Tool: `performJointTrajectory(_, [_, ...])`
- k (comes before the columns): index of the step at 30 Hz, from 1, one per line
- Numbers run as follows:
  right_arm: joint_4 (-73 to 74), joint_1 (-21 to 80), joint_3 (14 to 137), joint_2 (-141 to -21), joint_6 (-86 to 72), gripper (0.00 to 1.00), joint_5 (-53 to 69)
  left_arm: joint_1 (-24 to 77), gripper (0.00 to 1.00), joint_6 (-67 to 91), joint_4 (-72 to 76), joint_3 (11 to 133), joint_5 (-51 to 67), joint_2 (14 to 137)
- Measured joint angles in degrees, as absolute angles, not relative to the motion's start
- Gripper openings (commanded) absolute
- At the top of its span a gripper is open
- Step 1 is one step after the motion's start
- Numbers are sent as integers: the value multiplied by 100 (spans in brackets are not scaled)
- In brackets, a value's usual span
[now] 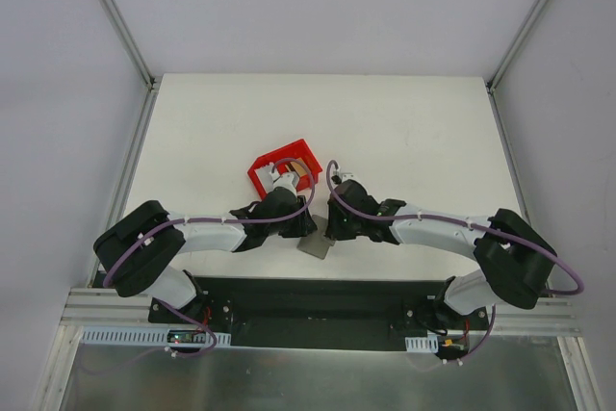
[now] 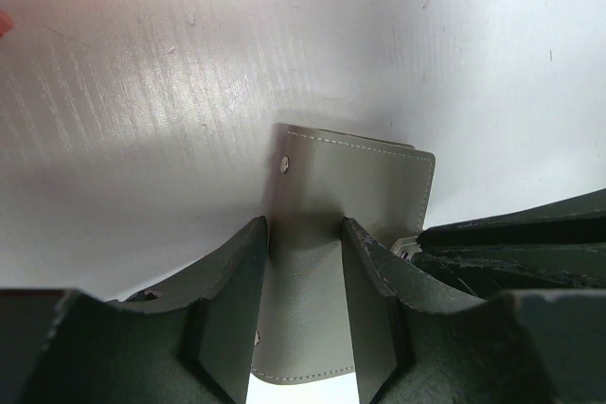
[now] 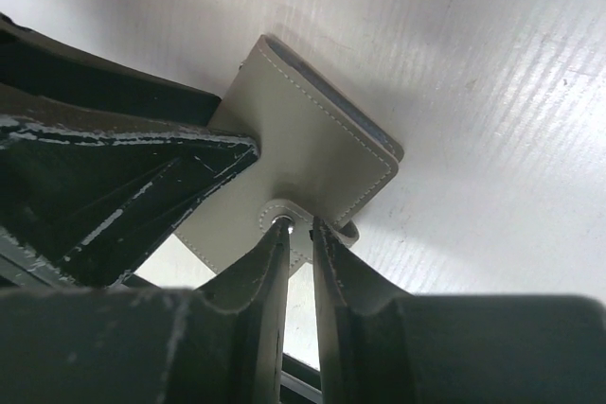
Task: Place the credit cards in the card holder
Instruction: Close the card holder at the center of the board.
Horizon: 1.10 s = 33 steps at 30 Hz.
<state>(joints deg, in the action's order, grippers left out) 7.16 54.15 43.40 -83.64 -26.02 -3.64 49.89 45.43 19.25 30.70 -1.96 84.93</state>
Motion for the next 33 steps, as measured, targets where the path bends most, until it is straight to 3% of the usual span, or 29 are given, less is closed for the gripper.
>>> performJointTrajectory(33, [504,5533,4397,-8597,-2589,13,-268,4989,37,4543,1925,3070,-193,8493])
